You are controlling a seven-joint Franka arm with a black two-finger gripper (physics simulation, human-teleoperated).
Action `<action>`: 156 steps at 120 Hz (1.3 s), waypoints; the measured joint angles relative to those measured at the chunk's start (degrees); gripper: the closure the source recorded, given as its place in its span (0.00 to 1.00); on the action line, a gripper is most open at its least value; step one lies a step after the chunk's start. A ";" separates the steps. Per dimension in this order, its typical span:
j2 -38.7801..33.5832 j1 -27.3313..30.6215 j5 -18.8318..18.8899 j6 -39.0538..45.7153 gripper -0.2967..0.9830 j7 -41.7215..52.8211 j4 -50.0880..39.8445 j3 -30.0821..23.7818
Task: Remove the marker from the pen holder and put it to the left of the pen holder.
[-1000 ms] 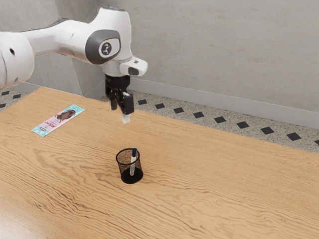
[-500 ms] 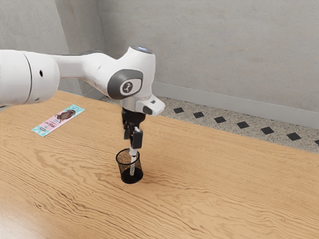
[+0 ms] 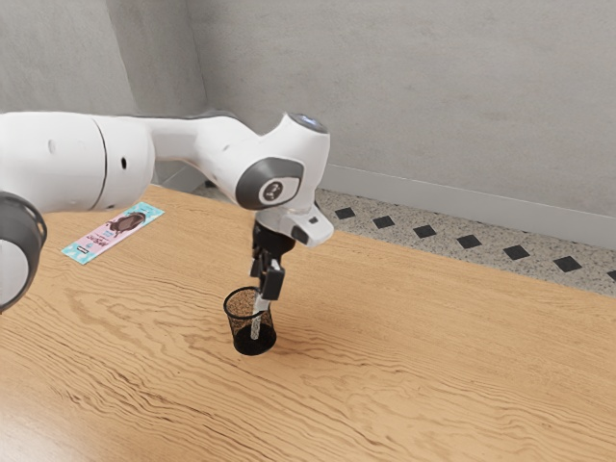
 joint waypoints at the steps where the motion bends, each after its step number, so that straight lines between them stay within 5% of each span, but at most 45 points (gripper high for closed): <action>1: 0.15 -0.04 0.02 -0.01 0.23 0.04 0.05 0.00; 16: 0.94 -0.27 0.18 -0.12 0.27 0.55 0.40 0.02; 41: 0.61 -0.43 0.34 -0.28 0.62 1.17 0.38 0.02; 62: 0.57 -0.46 0.26 -0.29 0.77 1.42 0.37 0.01; 92: -8.78 0.89 0.29 -4.15 0.82 1.52 0.37 0.49; 111: -12.53 1.58 0.12 -11.80 0.83 1.62 5.43 6.53; 156: 1.54 1.95 -6.25 -33.29 0.84 -3.04 12.39 21.15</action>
